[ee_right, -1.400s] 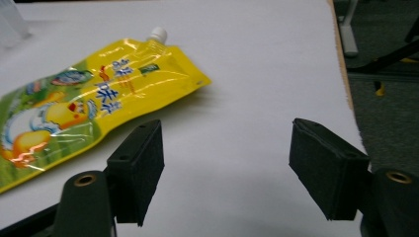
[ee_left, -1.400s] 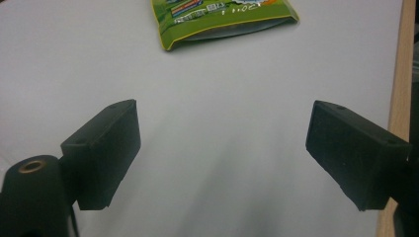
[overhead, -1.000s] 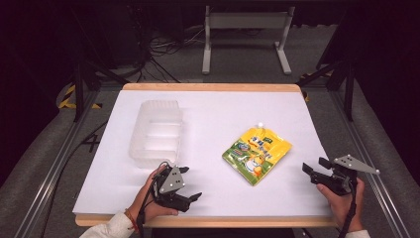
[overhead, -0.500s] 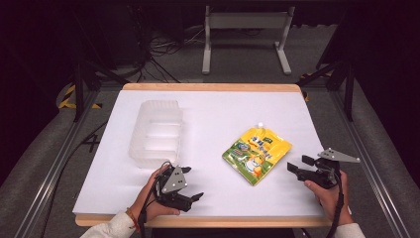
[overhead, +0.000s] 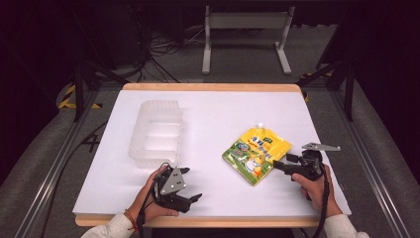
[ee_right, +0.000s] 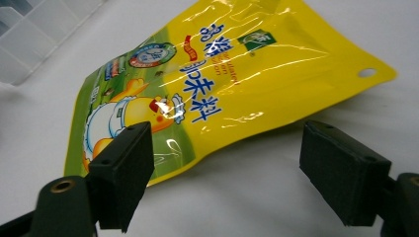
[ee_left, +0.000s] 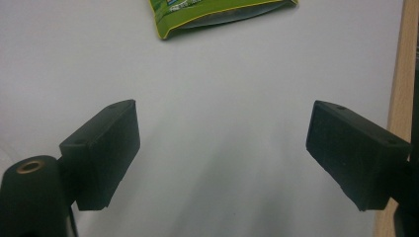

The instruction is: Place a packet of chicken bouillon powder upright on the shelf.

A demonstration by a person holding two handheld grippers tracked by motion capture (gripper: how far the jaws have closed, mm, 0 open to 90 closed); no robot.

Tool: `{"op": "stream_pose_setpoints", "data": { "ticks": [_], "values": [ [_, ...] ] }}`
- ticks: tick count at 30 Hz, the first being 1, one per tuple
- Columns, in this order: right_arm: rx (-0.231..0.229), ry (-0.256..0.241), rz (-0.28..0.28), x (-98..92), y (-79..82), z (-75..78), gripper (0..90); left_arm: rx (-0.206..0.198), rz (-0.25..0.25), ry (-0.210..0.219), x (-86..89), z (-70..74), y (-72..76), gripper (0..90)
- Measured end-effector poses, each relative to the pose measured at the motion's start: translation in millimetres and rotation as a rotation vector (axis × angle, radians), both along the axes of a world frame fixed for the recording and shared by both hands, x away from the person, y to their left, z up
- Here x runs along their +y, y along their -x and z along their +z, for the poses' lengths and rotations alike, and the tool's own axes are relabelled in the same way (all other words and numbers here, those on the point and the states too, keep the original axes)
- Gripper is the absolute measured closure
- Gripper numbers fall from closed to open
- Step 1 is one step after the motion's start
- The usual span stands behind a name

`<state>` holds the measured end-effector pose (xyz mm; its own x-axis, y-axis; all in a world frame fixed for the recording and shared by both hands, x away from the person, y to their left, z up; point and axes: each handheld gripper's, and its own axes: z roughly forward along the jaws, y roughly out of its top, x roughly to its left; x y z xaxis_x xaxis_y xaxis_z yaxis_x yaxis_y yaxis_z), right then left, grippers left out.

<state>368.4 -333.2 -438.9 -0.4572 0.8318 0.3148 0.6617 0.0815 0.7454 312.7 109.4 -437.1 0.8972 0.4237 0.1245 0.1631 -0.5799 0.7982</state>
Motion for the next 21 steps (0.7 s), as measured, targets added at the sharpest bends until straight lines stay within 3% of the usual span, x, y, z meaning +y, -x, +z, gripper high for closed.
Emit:
{"op": "stream_pose_setpoints", "data": {
  "ticks": [4,7,8,9,11,15,17,19,20,21],
  "values": [
    [0.030,-0.034,0.017,8.7,-6.5,-1.7,19.1,-0.005,0.001,0.005,0.8,0.4,0.4,13.9],
    [0.040,-0.100,0.028,13.2,-10.9,-2.1,18.9,-0.001,0.002,0.009,-0.4,0.9,0.3,13.9],
    [0.040,-0.100,0.028,13.2,-10.9,-2.1,18.9,-0.001,0.002,0.009,-0.4,0.9,0.3,13.9],
    [0.061,-0.138,0.027,16.2,-13.7,-2.8,19.3,0.003,0.000,0.013,-1.0,1.2,0.6,13.9],
    [0.075,-0.156,0.039,20.8,-16.5,-3.8,19.8,0.000,-0.007,0.009,-1.9,1.3,0.5,13.9],
    [0.065,-0.119,0.032,26.5,-18.3,-3.3,22.0,0.000,-0.009,0.006,-2.2,0.7,0.2,13.7],
    [0.054,-0.042,-0.014,29.8,-20.1,-3.4,18.9,0.003,-0.009,0.007,-2.0,0.6,-0.4,13.7],
    [0.065,-0.038,-0.060,32.0,-26.8,-3.7,17.6,0.008,-0.008,0.009,-3.7,0.3,-2.0,13.7],
    [0.074,-0.075,-0.069,33.9,-32.8,-5.2,17.2,0.008,-0.008,0.011,-6.4,0.8,-4.0,13.7],
    [0.074,-0.075,-0.069,33.9,-32.8,-5.2,17.2,0.008,-0.008,0.011,-6.4,0.8,-4.0,13.8]
  ]
}}
